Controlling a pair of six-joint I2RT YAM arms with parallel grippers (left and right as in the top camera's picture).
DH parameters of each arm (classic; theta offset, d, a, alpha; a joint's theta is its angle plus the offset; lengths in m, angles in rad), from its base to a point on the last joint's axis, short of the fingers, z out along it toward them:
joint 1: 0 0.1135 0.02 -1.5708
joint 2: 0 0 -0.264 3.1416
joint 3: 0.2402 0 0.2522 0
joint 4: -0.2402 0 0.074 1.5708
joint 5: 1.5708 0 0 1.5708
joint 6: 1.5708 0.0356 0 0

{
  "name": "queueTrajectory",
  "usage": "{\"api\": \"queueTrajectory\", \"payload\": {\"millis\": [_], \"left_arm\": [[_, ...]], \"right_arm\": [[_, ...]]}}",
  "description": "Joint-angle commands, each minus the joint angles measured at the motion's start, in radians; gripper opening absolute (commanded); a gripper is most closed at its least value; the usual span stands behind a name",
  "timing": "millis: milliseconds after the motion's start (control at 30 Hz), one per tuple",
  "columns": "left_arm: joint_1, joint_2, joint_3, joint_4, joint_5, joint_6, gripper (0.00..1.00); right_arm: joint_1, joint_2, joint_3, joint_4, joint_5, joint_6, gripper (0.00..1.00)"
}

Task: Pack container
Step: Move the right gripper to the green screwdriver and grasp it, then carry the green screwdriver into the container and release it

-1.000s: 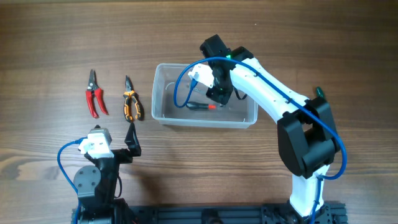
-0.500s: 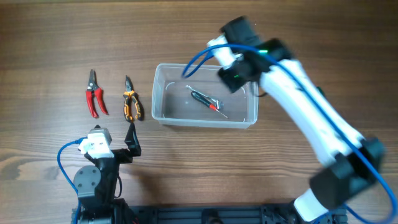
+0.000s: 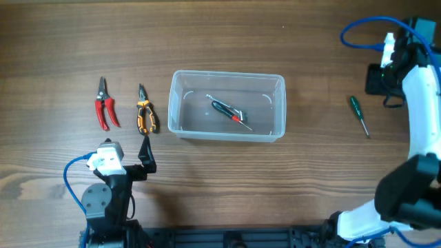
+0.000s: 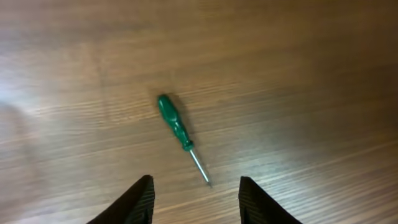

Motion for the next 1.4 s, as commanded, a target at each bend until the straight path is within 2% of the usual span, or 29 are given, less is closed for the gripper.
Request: {"api": "queueTrajectory", "payload": {"millis": [0,200,400,667,767,933,967,1033,1100,1133,1300,1367], "left_arm": [[-0.004,-0.006,-0.006,0.006,0.012,-0.010,1.00],[-0.004,-0.006,-0.006,0.006,0.012,-0.010,1.00],[-0.004,-0.006,-0.006,0.006,0.012,-0.010,1.00],[-0.004,-0.006,-0.007,0.006,0.012,-0.010,1.00],[-0.004,-0.006,-0.007,0.006,0.012,-0.010,1.00],[-0.004,-0.006,-0.007,0.006,0.012,-0.010,1.00],[-0.004,-0.006,-0.006,0.006,0.012,-0.010,1.00],[-0.004,-0.006,-0.006,0.006,0.012,-0.010,1.00],[-0.004,-0.006,-0.006,0.006,0.012,-0.010,1.00],[-0.004,-0.006,-0.006,0.006,0.012,-0.010,1.00],[-0.004,-0.006,-0.006,0.006,0.012,-0.010,1.00],[-0.004,-0.006,-0.006,0.006,0.012,-0.010,1.00]], "right_arm": [[0.004,0.090,-0.060,0.052,-0.008,-0.106,0.46],[0.004,0.227,-0.068,0.103,-0.008,-0.161,0.47],[0.004,0.259,-0.076,0.182,-0.008,-0.209,0.47],[0.004,0.267,-0.258,0.348,-0.008,-0.235,0.47],[0.004,0.267,-0.267,0.357,-0.009,-0.230,0.47],[0.004,0.267,-0.267,0.344,-0.113,-0.201,0.10],[0.004,0.267,-0.267,0.346,-0.122,-0.201,0.12],[0.004,0.267,-0.266,0.349,-0.122,-0.200,0.04],[0.004,0.267,-0.254,0.349,-0.152,-0.191,0.04],[0.004,0.266,-0.228,0.330,-0.151,-0.148,0.04],[0.006,0.220,-0.082,0.206,-0.174,-0.146,0.04],[0.007,0.167,-0.006,0.164,-0.282,-0.145,0.04]]}}
